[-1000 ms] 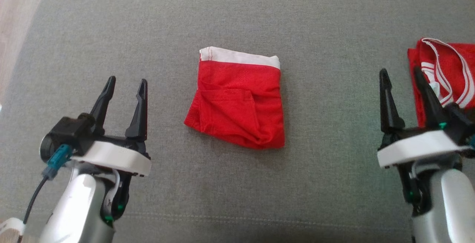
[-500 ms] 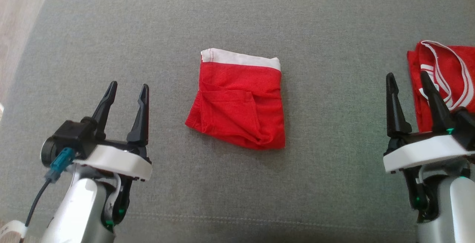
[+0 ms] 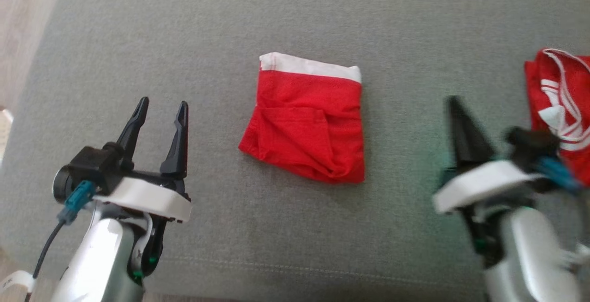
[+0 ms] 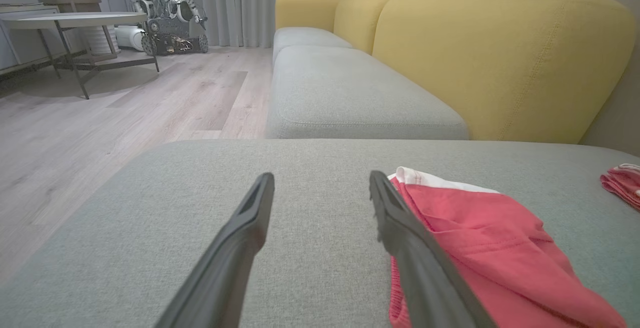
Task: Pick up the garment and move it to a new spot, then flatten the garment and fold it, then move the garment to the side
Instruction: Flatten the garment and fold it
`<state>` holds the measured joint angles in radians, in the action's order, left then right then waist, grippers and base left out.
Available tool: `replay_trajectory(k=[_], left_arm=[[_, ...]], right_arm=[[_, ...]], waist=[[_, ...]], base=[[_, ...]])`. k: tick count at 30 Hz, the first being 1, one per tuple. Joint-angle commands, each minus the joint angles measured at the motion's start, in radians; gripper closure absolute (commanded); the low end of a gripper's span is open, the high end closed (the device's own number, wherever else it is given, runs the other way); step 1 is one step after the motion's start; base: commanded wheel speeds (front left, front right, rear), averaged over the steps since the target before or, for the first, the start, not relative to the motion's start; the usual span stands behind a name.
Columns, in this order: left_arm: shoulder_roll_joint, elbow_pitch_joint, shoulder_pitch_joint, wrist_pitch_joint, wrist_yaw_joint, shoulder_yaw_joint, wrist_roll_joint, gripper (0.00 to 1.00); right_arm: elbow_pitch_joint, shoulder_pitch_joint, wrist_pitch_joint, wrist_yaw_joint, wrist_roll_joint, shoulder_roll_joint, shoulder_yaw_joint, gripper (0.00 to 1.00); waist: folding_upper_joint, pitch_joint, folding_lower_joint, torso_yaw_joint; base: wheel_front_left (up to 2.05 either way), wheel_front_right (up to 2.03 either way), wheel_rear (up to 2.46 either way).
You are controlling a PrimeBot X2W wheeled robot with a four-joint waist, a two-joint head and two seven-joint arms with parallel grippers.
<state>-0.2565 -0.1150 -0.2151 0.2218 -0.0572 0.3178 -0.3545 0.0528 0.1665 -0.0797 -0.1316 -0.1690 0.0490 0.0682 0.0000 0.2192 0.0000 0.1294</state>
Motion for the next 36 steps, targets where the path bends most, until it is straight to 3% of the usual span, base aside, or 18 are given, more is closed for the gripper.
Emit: replay_trajectory(k=[1,7,15,27,32,36], left_arm=[[-0.026,0.027,-0.054,0.006,0.003,-0.033,-0.007,0.00],[-0.004,0.008,-0.083,0.017,0.013,-0.018,-0.009,0.00],[0.016,-0.017,-0.103,0.029,0.022,-0.012,-0.012,0.00],[0.021,-0.038,-0.099,0.037,0.026,-0.021,-0.008,0.00],[0.015,-0.037,-0.091,0.038,0.022,-0.028,-0.007,0.00],[0.001,-0.034,-0.074,0.039,0.015,-0.040,-0.007,0.00]], right_arm=[[-0.008,0.058,-0.002,0.001,-0.014,0.001,0.061,1.00],[0.206,0.156,0.017,0.001,-0.093,0.001,0.261,1.00],[0.421,0.253,0.067,0.001,-0.177,0.001,0.384,1.00],[0.454,0.327,0.115,0.001,-0.323,0.001,0.678,1.00],[0.448,0.343,0.175,0.001,-0.348,0.001,0.655,1.00],[0.419,0.338,0.234,0.001,-0.326,0.001,0.548,1.00]], waist=[[0.0000,0.010,0.0000,0.015],[0.0000,0.033,0.0000,0.071],[0.0000,0.050,0.0000,0.118],[0.0000,0.044,0.0000,0.115],[0.0000,0.035,0.0000,0.096],[0.0000,0.020,0.0000,0.068]], base=[[0.00,0.00,0.00],[0.00,0.00,0.00],[0.00,0.00,0.00],[0.00,0.00,0.00],[0.00,0.00,0.00],[0.00,0.00,0.00]])
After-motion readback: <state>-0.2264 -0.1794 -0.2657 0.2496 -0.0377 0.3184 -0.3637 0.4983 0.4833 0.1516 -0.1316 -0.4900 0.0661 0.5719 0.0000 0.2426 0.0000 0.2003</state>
